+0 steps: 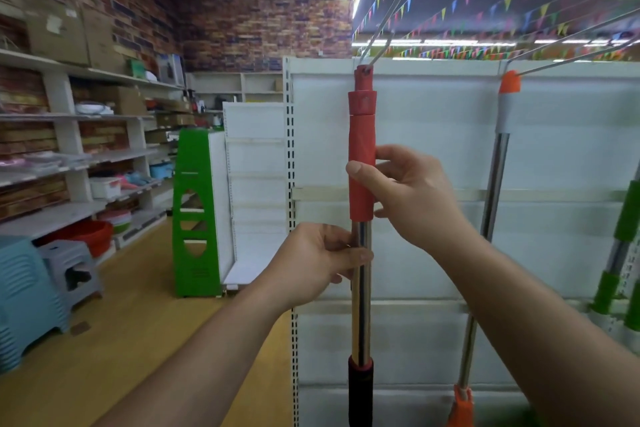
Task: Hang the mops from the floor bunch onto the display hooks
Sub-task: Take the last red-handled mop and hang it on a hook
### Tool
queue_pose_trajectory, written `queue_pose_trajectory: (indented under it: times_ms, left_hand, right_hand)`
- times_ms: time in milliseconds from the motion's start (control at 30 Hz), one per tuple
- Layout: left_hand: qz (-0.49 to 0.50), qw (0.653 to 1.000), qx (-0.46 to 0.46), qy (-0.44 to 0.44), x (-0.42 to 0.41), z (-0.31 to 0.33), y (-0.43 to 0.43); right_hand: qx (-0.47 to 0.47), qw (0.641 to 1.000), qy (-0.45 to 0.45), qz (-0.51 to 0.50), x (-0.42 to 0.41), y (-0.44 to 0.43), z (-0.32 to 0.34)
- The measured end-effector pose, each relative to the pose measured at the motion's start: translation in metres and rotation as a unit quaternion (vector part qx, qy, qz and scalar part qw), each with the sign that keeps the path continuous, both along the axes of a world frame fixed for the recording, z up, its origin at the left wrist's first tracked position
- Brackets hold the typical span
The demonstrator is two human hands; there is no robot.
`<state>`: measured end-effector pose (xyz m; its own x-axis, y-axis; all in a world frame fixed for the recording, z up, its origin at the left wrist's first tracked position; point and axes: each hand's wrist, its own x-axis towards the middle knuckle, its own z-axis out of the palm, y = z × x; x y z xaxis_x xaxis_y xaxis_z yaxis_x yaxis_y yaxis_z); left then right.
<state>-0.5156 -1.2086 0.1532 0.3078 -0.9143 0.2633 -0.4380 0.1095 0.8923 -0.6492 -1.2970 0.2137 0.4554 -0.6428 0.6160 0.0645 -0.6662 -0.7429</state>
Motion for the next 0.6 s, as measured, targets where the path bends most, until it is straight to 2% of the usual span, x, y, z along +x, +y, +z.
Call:
queue_pose_trajectory:
  times_ms: [600]
  left_hand:
    - [0.017, 0.997, -0.074, -0.012, -0.015, 0.064, -0.035]
  right_hand:
    - [-0.016, 0.998, -0.054, -0.022, -0.012, -0.030, 0.071]
